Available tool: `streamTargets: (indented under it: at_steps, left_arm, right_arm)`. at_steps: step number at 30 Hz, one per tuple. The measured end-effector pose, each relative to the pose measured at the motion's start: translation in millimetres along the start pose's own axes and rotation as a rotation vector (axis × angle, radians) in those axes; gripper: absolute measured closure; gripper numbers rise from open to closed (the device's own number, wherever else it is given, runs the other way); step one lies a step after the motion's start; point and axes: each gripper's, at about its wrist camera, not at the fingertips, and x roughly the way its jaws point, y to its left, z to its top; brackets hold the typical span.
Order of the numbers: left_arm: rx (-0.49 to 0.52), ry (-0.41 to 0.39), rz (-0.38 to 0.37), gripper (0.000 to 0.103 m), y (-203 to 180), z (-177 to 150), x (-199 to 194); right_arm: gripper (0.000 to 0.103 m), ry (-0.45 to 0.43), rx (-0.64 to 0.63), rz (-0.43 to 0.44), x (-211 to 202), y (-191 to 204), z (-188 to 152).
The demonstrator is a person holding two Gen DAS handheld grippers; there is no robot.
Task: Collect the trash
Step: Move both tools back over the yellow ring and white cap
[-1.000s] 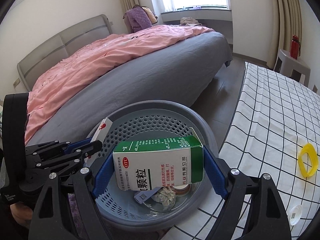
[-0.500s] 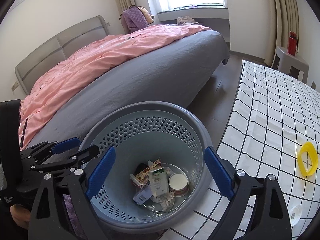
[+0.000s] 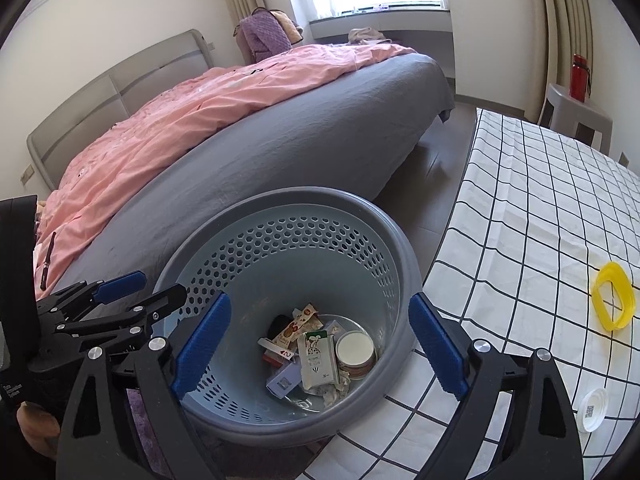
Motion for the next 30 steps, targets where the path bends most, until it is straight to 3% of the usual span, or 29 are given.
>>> streamTargets:
  at_steps: [18, 30]
  left_arm:
    - [0.047, -0.038, -0.034, 0.038, -37, -2, -24]
    - [0.128, -0.077, -0.115, 0.038, -88, 1, -49]
  right_arm:
    - [0.012, 0.026, 0.092, -0.109, -39, -44, -23]
    - [0.012, -0.036, 0.201, -0.220, -95, -100, -42]
